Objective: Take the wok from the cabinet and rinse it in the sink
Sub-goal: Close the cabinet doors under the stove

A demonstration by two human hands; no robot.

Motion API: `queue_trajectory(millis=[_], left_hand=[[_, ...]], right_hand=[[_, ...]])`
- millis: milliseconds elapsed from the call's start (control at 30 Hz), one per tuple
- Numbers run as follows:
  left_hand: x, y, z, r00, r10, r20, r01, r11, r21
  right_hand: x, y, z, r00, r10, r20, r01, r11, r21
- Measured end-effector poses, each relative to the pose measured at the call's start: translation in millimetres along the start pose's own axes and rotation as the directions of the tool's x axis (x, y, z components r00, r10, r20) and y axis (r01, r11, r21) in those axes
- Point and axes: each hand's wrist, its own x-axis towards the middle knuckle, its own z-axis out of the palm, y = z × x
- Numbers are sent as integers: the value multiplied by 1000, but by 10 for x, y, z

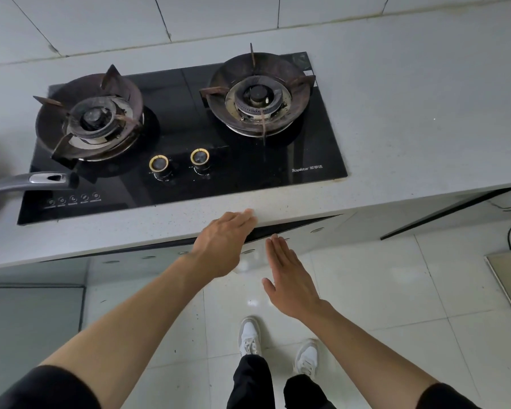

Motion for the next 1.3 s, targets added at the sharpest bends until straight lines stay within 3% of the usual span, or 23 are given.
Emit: queue_trajectory(millis=[100,333,667,967,1300], left_hand=[[-27,-202,-48,999,13,43,-12,999,-41],[-173,-496,22,995,-97,-23,97,995,-12],[-224,-490,96,991,-131,-34,126,985,-114],[-223,-513,136,993,-110,-44,106,990,-95],[-237,-494,114,993,-112,-29,108,988,-111]], right_hand=[[48,-8,-26,1000,6,5,-6,1000,-5],[145,-17,-79,1000,-3,-2,3,1000,-22],[206,-80,-24,1000,24,-1,-24,999,-21],[275,-142,83,991,134,-9,-134,991,10],[198,-198,-51,990,142,20,-143,987,76]])
